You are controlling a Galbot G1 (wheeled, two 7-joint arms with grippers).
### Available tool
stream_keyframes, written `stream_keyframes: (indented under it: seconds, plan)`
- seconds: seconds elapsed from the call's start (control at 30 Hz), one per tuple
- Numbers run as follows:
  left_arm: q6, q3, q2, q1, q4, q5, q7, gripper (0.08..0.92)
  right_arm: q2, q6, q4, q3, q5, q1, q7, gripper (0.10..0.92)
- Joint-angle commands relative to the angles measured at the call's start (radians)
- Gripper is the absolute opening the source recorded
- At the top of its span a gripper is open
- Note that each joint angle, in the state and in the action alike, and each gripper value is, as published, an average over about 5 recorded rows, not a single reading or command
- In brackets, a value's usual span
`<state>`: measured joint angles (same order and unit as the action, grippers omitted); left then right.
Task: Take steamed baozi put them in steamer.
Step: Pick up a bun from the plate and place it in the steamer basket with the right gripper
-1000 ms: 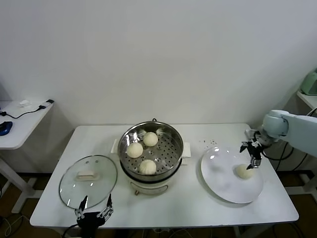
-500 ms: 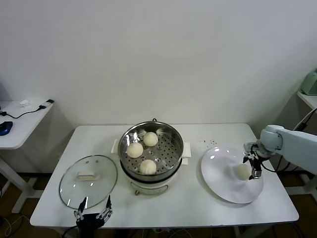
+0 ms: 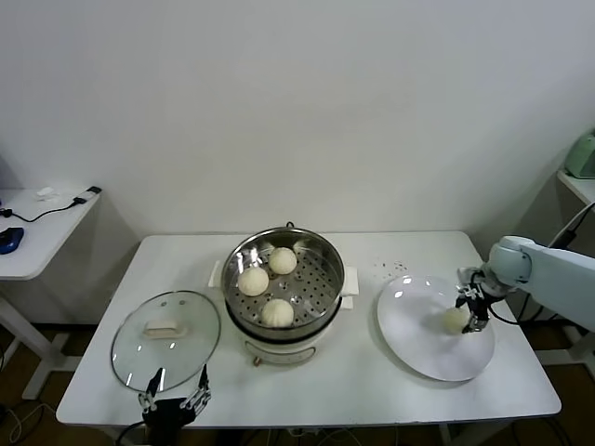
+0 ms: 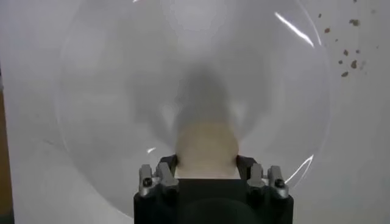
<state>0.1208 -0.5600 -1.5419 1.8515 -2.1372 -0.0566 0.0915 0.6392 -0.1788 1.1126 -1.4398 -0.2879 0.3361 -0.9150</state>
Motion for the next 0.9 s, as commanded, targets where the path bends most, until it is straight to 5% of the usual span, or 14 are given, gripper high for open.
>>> stream_keyframes:
  seconds: [0.03,0.27,0.5,0.67,0.9]
  plan:
    - [0.000,0.003,0.003,0.002,-0.006,0.001,0.000,0.823,-0.001,-0.025,0.164,-0.204,-0.203,0.374,-0.023,0.654]
    - [0.006,0.005,0.015,-0.003,-0.015,-0.002,-0.005,0.823,0.205,-0.103,0.384,-0.476,-0.655,0.884,-0.012,0.653]
    - [0.008,0.007,0.028,-0.009,-0.025,-0.003,-0.005,0.823,0.434,-0.228,0.497,-0.350,-0.927,0.938,0.105,0.653]
    - [0.003,0.012,0.025,-0.011,-0.027,-0.007,-0.003,0.823,0.558,-0.287,0.524,-0.301,-0.939,0.814,0.216,0.653]
    - [-0.006,0.014,0.024,-0.010,-0.027,-0.008,0.000,0.823,0.626,-0.321,0.446,-0.353,-0.775,0.592,0.308,0.653]
